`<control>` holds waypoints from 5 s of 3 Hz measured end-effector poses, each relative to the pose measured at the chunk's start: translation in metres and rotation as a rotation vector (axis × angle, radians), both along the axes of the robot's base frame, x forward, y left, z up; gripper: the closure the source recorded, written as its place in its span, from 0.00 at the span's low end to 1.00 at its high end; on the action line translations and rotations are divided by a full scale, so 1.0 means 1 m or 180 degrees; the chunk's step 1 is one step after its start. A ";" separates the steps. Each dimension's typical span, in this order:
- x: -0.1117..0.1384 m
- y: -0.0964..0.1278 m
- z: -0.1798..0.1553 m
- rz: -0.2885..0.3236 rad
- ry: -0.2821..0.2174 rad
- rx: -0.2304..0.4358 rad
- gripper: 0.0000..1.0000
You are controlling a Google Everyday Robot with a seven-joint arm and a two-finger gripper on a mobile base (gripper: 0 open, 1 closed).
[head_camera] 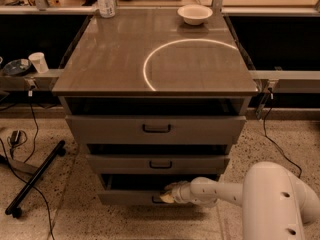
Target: Open bottom drawer
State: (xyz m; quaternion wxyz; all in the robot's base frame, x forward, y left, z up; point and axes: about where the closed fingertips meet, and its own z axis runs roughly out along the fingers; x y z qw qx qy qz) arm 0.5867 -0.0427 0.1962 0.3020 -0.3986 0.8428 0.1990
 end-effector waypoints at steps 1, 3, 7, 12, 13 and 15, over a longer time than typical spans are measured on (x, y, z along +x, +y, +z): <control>0.000 -0.001 0.001 0.0000 0.0000 0.0000 1.00; -0.026 -0.007 0.010 0.0029 0.0060 0.0111 1.00; -0.026 -0.007 0.010 0.0030 0.0060 0.0111 0.29; -0.108 -0.021 0.011 -0.0037 -0.0053 0.0046 0.00; -0.106 -0.020 0.011 -0.0036 -0.0058 0.0050 0.00; -0.066 -0.010 0.024 -0.0012 -0.0190 0.0089 0.00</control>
Offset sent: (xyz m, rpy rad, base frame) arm -0.0621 -0.0255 0.0238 0.0854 0.0257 -0.0270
